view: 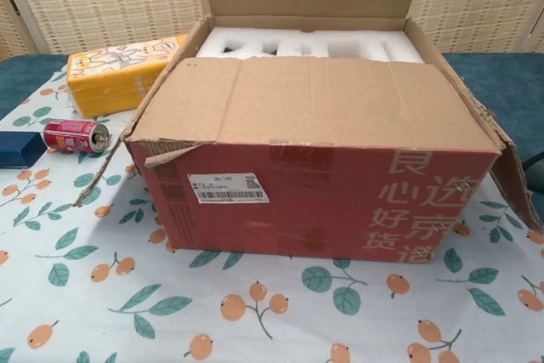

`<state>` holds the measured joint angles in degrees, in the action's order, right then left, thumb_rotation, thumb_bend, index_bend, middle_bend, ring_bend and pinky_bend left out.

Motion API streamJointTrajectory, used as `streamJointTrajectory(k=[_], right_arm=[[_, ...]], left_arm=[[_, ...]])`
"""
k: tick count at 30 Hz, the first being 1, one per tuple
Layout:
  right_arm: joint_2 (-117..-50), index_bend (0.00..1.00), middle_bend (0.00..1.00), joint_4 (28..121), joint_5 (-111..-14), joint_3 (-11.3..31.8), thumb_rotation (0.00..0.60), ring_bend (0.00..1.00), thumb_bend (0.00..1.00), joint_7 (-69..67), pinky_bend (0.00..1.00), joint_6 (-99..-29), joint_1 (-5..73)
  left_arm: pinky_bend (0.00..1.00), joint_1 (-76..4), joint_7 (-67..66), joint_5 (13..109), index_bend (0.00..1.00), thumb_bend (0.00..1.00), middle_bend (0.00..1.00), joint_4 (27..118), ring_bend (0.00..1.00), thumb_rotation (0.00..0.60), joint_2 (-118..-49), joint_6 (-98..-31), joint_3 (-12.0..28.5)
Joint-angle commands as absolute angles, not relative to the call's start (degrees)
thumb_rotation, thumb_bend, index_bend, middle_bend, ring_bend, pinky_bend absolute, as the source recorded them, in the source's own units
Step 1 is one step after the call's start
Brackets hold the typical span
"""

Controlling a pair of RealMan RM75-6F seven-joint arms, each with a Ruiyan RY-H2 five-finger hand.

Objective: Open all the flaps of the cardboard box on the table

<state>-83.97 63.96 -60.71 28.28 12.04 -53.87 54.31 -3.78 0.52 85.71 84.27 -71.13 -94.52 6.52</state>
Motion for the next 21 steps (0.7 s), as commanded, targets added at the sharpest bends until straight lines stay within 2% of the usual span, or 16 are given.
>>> streamJointTrajectory(k=[1, 5, 9, 12, 16, 21], right_arm=[[-87.6, 0.0, 0.0, 51.9, -59.0, 29.3, 0.6, 0.0, 0.29, 8.3, 0.0, -49.0, 59.1], [-89.7, 0.0, 0.0, 44.2, -60.2, 28.5, 0.6, 0.0, 0.29, 4.8, 0.0, -49.1, 59.9], [-88.8, 0.0, 0.0, 45.5, -64.4, 26.1, 0.6, 0.0, 0.29, 0.1, 0.0, -53.9, 57.0], [-83.8, 0.0, 0.0, 56.2, -67.1, 23.7, 0.6, 0.0, 0.29, -5.1, 0.0, -56.2, 51.9], [-73.7, 0.0, 0.0, 74.6, -67.6, 21.2, 0.6, 0.0, 0.29, -7.6, 0.0, -54.7, 45.8], [-63.9, 0.0, 0.0, 91.3, -67.4, 19.2, 0.6, 0.0, 0.29, -10.7, 0.0, -52.2, 41.0]], left_arm=[[0.01, -4.1, 1.0, 84.1, 0.0, 0.41, 0.16, 83.5, 0.04, 0.6, -71.3, -93.2, 7.3], [0.01, -4.4, 0.5, 83.3, 0.0, 0.4, 0.16, 83.1, 0.04, 0.6, -71.4, -92.4, 7.6], [0.01, -4.4, -0.2, 83.4, 0.0, 0.4, 0.16, 83.2, 0.04, 0.6, -71.6, -92.3, 7.5], [0.01, -4.5, -1.1, 83.8, 0.0, 0.41, 0.16, 83.2, 0.04, 0.6, -71.7, -92.5, 7.3], [0.01, -4.6, -1.9, 83.8, 0.0, 0.4, 0.16, 83.3, 0.04, 0.6, -72.0, -92.2, 7.2], [0.01, -4.8, -2.9, 83.5, 0.0, 0.4, 0.16, 83.4, 0.04, 0.6, -72.2, -91.7, 7.2]])
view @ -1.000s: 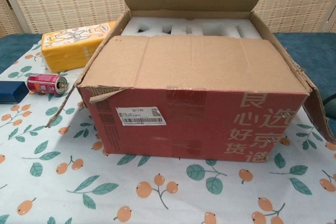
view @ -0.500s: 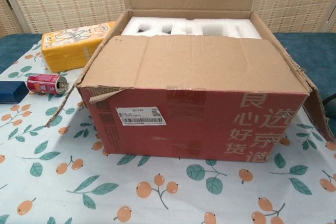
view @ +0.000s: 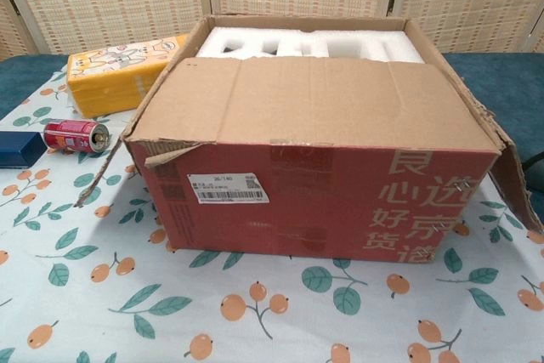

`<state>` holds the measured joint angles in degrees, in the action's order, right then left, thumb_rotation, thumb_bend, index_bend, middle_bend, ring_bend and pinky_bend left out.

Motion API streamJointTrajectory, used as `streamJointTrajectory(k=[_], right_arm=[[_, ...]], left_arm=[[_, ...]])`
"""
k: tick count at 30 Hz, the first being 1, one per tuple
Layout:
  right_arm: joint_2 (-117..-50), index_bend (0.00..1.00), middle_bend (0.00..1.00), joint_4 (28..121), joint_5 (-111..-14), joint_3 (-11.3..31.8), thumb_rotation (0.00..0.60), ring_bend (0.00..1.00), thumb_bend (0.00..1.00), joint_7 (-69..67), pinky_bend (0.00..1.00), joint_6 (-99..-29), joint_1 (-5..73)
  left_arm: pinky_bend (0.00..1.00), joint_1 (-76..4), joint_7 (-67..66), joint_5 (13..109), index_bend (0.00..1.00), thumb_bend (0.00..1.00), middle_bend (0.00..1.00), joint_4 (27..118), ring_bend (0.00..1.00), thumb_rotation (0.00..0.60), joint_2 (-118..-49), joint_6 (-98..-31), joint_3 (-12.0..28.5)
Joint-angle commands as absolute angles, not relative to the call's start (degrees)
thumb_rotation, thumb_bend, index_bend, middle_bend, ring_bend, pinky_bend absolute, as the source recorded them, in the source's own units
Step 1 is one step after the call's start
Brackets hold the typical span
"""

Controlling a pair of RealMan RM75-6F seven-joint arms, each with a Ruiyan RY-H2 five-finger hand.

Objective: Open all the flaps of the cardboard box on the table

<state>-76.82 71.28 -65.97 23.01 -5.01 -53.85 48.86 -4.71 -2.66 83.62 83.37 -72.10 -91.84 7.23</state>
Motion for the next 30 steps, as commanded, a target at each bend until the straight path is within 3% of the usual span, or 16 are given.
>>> streamJointTrajectory(k=[1, 6, 10, 15, 20, 30], right_arm=[[-62.8, 0.0, 0.0, 92.9, -67.3, 18.9, 0.6, 0.0, 0.29, -11.9, 0.0, -51.2, 40.7], [-57.1, 0.0, 0.0, 99.4, -65.1, 19.6, 0.6, 0.0, 0.29, -27.8, 0.0, -38.7, 40.5], [-56.6, 0.0, 0.0, 98.1, -66.8, 22.3, 0.6, 0.0, 0.29, -44.0, 0.02, -28.5, 41.1], [-60.0, 0.0, 0.0, 94.2, -71.4, 25.0, 0.6, 0.03, 0.29, -58.6, 0.15, -20.7, 41.4], [-62.7, 0.0, 0.0, 91.6, -76.0, 27.4, 0.6, 0.03, 0.29, -68.4, 0.3, -17.3, 41.3], [-63.8, 0.0, 0.0, 90.2, -86.0, 24.5, 0.6, 0.03, 0.29, -78.5, 0.3, -18.4, 42.2]], left_arm=[[0.01, -4.8, -3.1, 83.5, 0.0, 0.4, 0.16, 83.4, 0.04, 0.6, -72.2, -91.6, 7.2], [0.01, -5.0, -3.4, 83.6, 0.0, 0.4, 0.16, 83.4, 0.04, 0.6, -72.4, -91.3, 7.2], [0.01, -5.1, -3.0, 83.2, 0.0, 0.4, 0.16, 83.3, 0.04, 0.6, -72.4, -90.9, 7.3], [0.0, -5.0, -2.3, 83.5, 0.0, 0.41, 0.16, 83.2, 0.04, 0.6, -72.3, -91.6, 7.4], [0.0, -5.0, -2.2, 83.8, 0.0, 0.41, 0.16, 82.8, 0.04, 0.6, -72.5, -91.7, 7.3], [0.0, -4.9, -1.5, 83.9, 0.0, 0.41, 0.16, 82.6, 0.04, 0.6, -72.4, -91.8, 7.4]])
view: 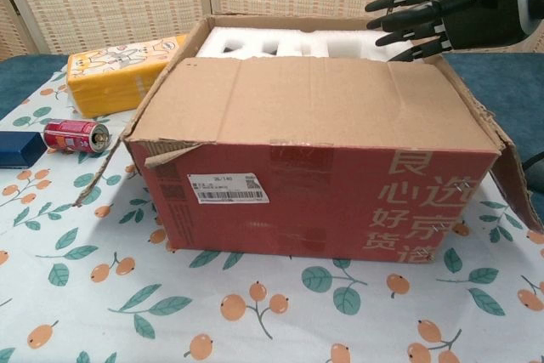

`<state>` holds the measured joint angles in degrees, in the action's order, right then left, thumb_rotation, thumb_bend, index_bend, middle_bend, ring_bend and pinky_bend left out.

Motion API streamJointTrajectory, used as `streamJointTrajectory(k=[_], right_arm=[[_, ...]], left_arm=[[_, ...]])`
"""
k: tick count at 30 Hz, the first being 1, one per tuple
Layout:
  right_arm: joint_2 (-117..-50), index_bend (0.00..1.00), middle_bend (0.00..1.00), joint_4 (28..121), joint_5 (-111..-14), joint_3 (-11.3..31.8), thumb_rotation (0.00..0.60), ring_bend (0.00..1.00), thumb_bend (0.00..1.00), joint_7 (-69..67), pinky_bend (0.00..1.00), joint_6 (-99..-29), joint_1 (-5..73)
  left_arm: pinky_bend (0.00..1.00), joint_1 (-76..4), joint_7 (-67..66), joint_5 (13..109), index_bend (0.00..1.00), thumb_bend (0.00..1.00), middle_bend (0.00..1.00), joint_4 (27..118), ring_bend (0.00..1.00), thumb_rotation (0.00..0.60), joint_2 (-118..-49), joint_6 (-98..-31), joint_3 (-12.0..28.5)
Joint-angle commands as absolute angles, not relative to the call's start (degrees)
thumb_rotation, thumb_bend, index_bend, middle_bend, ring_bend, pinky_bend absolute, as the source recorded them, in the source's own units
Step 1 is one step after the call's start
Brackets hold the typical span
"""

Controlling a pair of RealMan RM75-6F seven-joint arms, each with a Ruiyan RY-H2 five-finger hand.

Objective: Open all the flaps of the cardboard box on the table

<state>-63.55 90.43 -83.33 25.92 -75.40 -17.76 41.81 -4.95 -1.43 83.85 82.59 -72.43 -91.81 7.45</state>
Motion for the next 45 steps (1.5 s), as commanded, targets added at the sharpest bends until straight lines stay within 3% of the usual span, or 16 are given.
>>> streamJointTrajectory(k=[1, 22, 30, 45], right_arm=[[-63.6, 0.0, 0.0, 90.3, -86.8, 24.0, 0.6, 0.03, 0.29, -79.5, 0.3, -19.0, 42.4], [-55.0, 0.0, 0.0, 93.5, -99.6, 10.2, 0.6, 0.03, 0.29, -96.9, 0.33, -37.6, 47.8], [-46.8, 0.0, 0.0, 101.2, -98.8, 10.1, 0.6, 0.03, 0.29, -93.7, 0.33, -42.9, 48.6], [-27.0, 0.0, 0.0, 125.9, -96.0, 11.7, 0.6, 0.02, 0.29, -79.4, 0.35, -48.8, 44.3]], left_arm=[[0.0, -4.9, -1.5, 83.9, 0.0, 0.41, 0.16, 82.6, 0.04, 0.6, -72.5, -91.9, 7.4], [0.0, -5.1, -2.5, 84.1, 0.0, 0.41, 0.16, 82.4, 0.04, 0.6, -72.8, -91.9, 7.4], [0.0, -5.2, -3.4, 84.4, 0.0, 0.41, 0.16, 82.4, 0.04, 0.6, -73.1, -91.9, 7.2], [0.0, -5.3, -4.1, 85.7, 0.0, 0.41, 0.16, 82.8, 0.04, 0.6, -73.6, -92.4, 6.7]])
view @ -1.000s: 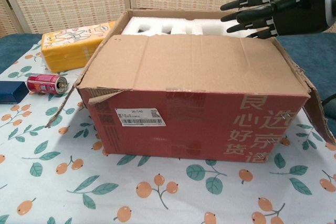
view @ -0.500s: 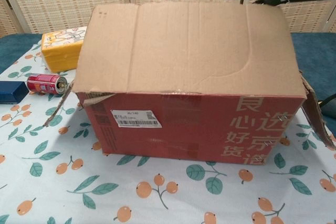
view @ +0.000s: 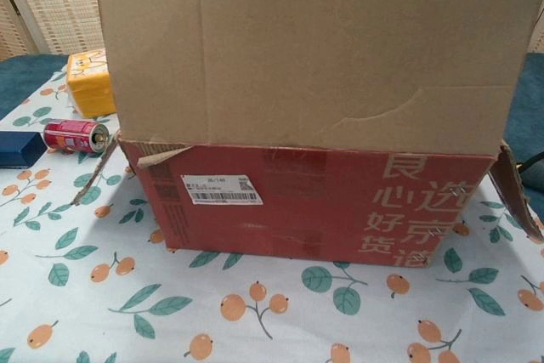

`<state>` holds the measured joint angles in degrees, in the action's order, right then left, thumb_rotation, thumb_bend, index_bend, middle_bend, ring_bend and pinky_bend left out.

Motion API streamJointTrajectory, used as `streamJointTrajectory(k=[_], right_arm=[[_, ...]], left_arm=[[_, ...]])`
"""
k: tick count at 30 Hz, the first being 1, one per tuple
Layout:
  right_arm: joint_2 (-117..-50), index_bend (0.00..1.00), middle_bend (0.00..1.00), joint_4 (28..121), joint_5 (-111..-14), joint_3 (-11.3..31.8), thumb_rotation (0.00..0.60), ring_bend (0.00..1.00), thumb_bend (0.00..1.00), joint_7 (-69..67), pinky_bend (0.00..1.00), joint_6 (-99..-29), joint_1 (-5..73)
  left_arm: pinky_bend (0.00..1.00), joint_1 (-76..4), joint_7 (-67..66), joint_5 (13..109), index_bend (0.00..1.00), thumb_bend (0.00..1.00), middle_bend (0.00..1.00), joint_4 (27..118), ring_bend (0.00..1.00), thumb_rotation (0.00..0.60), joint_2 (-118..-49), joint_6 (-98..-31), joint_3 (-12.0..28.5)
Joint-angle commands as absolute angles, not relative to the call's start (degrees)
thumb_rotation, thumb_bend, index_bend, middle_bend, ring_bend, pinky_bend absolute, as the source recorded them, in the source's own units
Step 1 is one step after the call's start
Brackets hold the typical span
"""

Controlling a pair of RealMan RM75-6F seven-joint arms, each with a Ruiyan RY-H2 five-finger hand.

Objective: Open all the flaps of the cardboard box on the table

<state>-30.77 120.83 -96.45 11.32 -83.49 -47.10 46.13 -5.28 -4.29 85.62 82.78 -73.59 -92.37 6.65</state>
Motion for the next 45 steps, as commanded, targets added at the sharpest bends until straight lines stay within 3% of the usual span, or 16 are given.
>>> streamJointTrajectory(k=[1, 7, 15, 20, 24, 28, 31, 35, 39, 45], right_arm=[[-26.2, 0.0, 0.0, 127.2, -96.1, 11.6, 0.6, 0.02, 0.29, -78.4, 0.35, -48.9, 43.9], [-22.2, 0.0, 0.0, 134.7, -97.9, 10.2, 0.6, 0.03, 0.29, -73.6, 0.36, -47.5, 41.5], [-22.6, 0.0, 0.0, 135.0, -107.6, 5.1, 0.6, 0.03, 0.29, -68.5, 0.37, -50.7, 35.7], [-24.7, 0.0, 0.0, 133.9, -102.3, 5.1, 0.6, 0.04, 0.29, -55.5, 0.37, -54.5, 31.9], [-31.1, 0.0, 0.0, 129.2, -94.9, 6.3, 0.6, 0.01, 0.29, -36.8, 0.33, -58.3, 29.2], [-38.5, 0.0, 0.0, 122.3, -89.1, 5.7, 0.6, 0.0, 0.29, -18.8, 0.22, -60.2, 27.0], [-47.2, 0.0, 0.0, 115.1, -87.4, 5.4, 0.6, 0.0, 0.29, -5.7, 0.17, -68.0, 23.1], [-58.9, 0.0, 0.0, 104.5, -87.0, 5.1, 0.6, 0.0, 0.29, 10.0, 0.03, -80.1, 17.2], [-64.6, 0.0, 0.0, 98.2, -85.2, 3.3, 0.6, 0.0, 0.29, 9.7, 0.0, -85.4, 12.2], [-65.6, 0.0, 0.0, 91.7, -80.4, 3.1, 0.6, 0.0, 0.29, 5.5, 0.0, -86.0, 8.7]], left_arm=[[0.0, -5.3, -4.0, 85.7, 0.0, 0.41, 0.16, 82.8, 0.04, 0.6, -73.5, -92.4, 6.7], [0.0, -5.1, -3.3, 87.2, 0.0, 0.41, 0.16, 83.1, 0.04, 0.6, -73.4, -93.5, 6.2], [0.0, -4.5, -2.7, 88.9, 0.0, 0.41, 0.16, 83.6, 0.04, 0.6, -73.1, -95.3, 5.8], [0.0, -4.6, -2.9, 89.1, 0.0, 0.41, 0.16, 83.7, 0.04, 0.6, -73.1, -95.3, 5.7], [0.0, -4.7, -3.0, 88.9, 0.0, 0.41, 0.16, 83.8, 0.04, 0.6, -73.0, -94.9, 5.7], [0.0, -4.9, -3.6, 88.8, 0.0, 0.41, 0.16, 83.9, 0.04, 0.6, -72.8, -94.3, 5.7], [0.0, -5.2, -3.8, 89.0, 0.0, 0.4, 0.16, 83.8, 0.04, 0.6, -72.5, -93.7, 5.5], [0.0, -5.3, -3.1, 89.0, 0.0, 0.41, 0.16, 83.9, 0.04, 0.6, -72.1, -93.2, 5.3], [0.0, -5.6, -2.7, 88.9, 0.0, 0.41, 0.16, 82.7, 0.04, 0.6, -72.1, -92.4, 5.1], [0.0, -6.2, -3.8, 87.8, 0.0, 0.41, 0.16, 82.4, 0.04, 0.6, -72.6, -90.5, 5.2]])
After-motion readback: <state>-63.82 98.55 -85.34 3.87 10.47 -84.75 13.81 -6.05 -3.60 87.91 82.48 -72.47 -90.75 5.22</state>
